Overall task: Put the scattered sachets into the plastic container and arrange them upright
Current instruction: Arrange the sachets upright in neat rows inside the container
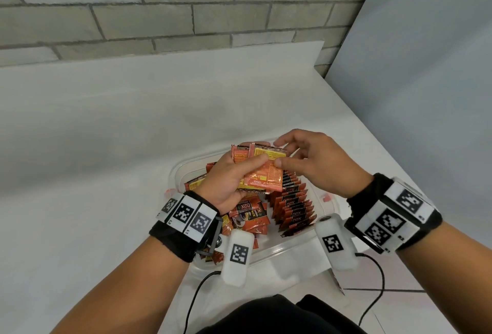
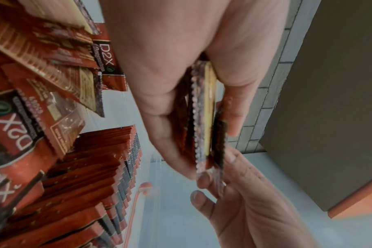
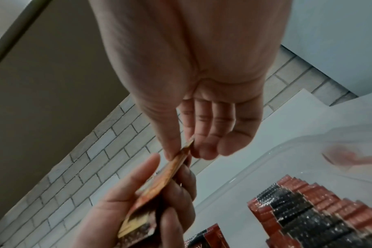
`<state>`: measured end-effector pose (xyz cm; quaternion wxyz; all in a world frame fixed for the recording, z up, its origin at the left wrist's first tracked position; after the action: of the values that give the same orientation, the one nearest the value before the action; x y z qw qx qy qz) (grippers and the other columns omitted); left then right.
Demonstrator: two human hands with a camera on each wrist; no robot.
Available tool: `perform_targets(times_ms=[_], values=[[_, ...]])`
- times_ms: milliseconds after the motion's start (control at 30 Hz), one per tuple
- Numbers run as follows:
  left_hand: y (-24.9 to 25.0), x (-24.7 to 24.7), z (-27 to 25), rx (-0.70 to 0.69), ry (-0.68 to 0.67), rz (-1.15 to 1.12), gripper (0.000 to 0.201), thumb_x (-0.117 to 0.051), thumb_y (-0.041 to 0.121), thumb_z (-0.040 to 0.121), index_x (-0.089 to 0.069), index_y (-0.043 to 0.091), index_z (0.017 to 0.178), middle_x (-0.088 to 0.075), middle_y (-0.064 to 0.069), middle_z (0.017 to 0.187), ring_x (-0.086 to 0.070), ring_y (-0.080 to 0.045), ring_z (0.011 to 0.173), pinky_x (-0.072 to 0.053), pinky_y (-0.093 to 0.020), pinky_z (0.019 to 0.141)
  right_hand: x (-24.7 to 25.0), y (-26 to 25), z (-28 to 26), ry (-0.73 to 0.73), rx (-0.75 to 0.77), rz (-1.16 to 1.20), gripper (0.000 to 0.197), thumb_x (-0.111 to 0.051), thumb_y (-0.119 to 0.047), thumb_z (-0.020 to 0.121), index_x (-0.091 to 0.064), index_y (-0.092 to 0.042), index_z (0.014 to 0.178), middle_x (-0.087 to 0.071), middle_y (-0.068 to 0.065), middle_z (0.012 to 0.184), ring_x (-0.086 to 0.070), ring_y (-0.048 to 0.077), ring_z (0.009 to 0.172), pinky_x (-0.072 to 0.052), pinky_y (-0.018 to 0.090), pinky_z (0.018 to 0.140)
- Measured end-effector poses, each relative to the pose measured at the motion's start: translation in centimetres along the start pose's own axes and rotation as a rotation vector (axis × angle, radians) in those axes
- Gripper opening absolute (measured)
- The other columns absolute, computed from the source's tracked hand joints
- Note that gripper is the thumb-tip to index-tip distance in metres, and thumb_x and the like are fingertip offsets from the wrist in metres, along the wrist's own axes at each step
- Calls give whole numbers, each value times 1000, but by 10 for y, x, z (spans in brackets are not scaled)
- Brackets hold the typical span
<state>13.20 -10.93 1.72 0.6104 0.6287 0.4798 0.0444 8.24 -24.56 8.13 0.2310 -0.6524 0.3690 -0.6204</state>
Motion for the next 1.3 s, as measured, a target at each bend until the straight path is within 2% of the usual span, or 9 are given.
perform_targets(times_ms=[133,267,367,500,600,767,867,1100,1300], values=[[2,2,0,44,53,-47,47,-59,48,74,-61,14,106,-67,-4,77,-64,-18,68,-55,-39,71,12,-6,-1,237,145,-46,22,-72,-15,82,-54,-25,77,-60,-8,78,-56,8,68,-47,22,64],[5,3,-1,13,88,-142,31,-71,20,76,-62,9,103,-64,-15,92,-64,-24,75,-56,-36,65,-10,-8,-8,66,289,-212,16,-79,-17,76,-64,-20,82,-55,-3,87,-51,4,79,-40,14,69],[5,7,0,-27,126,-123,51,-68,-2,68,-58,5,118,-62,-25,110,-64,-30,91,-55,-37,72,-20,-3,-9,-69,264,-214,21,-77,-37,73,-72,-23,88,-54,0,91,-49,6,86,-36,13,75],[3,7,1,-18,124,-112,50,-66,-3,72,-58,5,121,-59,-29,122,-63,-36,100,-52,-48,85,-5,-5,-7,121,256,-153,14,-72,-29,82,-70,-21,93,-51,-6,84,-48,-3,71,-36,10,65],[1,7,1,10,117,-47,53,-67,3,68,-57,1,120,-61,-28,119,-62,-40,105,-48,-55,94,0,-2,-2,184,207,-218,27,-69,-24,85,-63,-25,112,-51,-7,97,-50,1,75,-36,8,64],[2,2,-2,2,32,34,36,-62,-6,80,-63,11,112,-69,-14,100,-66,-30,94,-54,-41,80,-8,-11,4,36,237,-258,47,-67,-19,88,-52,-27,132,-54,-10,110,-56,5,86,-41,8,72],[4,0,-3,-8,9,44,31,-67,8,80,-64,12,111,-68,-16,104,-66,-31,94,-53,-47,83,-4,-10,2,-62,167,-111,40,-67,-13,87,-57,-29,122,-62,-6,98,-62,11,80,-50,17,75],[7,7,-2,-29,90,-44,43,-65,28,75,-60,12,114,-67,-9,87,-66,-20,71,-57,-35,65,14,21,-25,-338,52,-171,17,-61,-12,91,-66,-26,98,-68,-2,85,-64,18,80,-55,42,75],[5,3,0,-15,68,-52,37,-66,23,73,-64,15,109,-67,-10,86,-65,-21,68,-57,-35,63,7,35,-46,-438,60,-216,20,-60,-9,91,-66,-29,95,-68,-15,89,-60,5,81,-46,19,74]])
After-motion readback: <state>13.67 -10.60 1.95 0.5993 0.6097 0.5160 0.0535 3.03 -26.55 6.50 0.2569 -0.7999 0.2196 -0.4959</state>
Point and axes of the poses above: each hand's wrist, its own z-axis towards the middle knuckle, its own x-axis out of the back of the hand, y = z × x, the point moved 5 cm from there along z, towards the middle knuckle
